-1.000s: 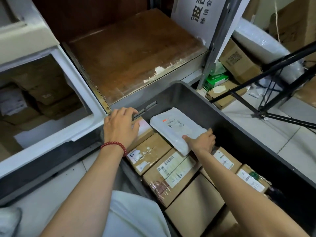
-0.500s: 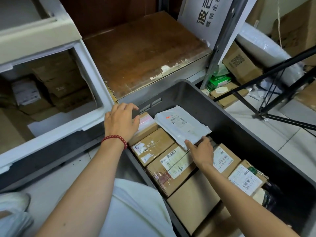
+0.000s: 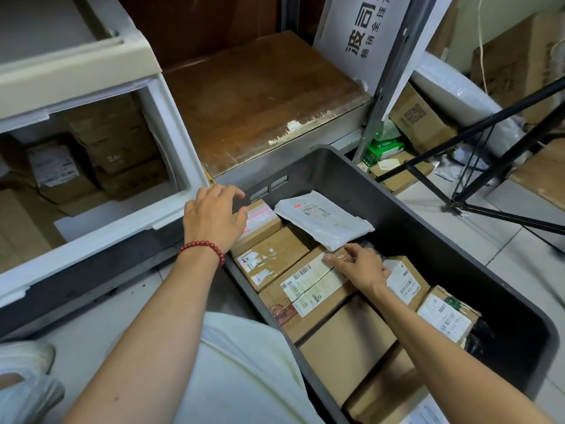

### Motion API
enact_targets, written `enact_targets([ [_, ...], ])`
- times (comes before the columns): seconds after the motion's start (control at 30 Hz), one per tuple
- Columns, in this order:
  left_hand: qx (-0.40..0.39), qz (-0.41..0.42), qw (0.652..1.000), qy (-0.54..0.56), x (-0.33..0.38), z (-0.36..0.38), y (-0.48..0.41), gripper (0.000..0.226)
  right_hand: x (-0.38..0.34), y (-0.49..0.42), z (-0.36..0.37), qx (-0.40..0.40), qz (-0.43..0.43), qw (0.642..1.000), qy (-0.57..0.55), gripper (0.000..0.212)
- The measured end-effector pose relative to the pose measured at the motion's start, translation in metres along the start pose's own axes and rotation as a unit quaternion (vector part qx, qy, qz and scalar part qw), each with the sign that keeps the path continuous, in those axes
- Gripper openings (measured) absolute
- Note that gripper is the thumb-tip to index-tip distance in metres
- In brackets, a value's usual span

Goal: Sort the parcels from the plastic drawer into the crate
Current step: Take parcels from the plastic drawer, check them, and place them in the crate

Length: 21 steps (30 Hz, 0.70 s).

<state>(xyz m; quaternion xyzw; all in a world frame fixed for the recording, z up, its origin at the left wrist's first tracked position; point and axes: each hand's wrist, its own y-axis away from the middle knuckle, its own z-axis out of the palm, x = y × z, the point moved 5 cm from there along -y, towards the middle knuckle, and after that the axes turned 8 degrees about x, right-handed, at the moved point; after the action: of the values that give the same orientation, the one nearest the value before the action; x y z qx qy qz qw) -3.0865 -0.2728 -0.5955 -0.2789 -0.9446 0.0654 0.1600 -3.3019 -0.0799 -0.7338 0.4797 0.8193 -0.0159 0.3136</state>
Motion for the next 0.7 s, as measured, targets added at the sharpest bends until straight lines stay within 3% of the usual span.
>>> enact_targets([
  [0.17, -0.004, 0.010, 1.000, 0.000, 0.008, 0.002, -0.003, 0.030, 0.002, 0.015, 0.002, -0.049, -0.008, 0.992, -0.114, 0.072],
  [0.43, -0.023, 0.025, 0.999, 0.004, 0.021, 0.005, -0.005, 0.032, -0.009, 0.030, -0.021, 0.026, -0.120, 0.988, -0.095, 0.061],
  [0.7, -0.026, 0.023, 0.999, 0.006, 0.019, 0.000, -0.002, 0.032, -0.008, 0.059, -0.036, 0.043, -0.179, 0.969, -0.161, 0.054],
])
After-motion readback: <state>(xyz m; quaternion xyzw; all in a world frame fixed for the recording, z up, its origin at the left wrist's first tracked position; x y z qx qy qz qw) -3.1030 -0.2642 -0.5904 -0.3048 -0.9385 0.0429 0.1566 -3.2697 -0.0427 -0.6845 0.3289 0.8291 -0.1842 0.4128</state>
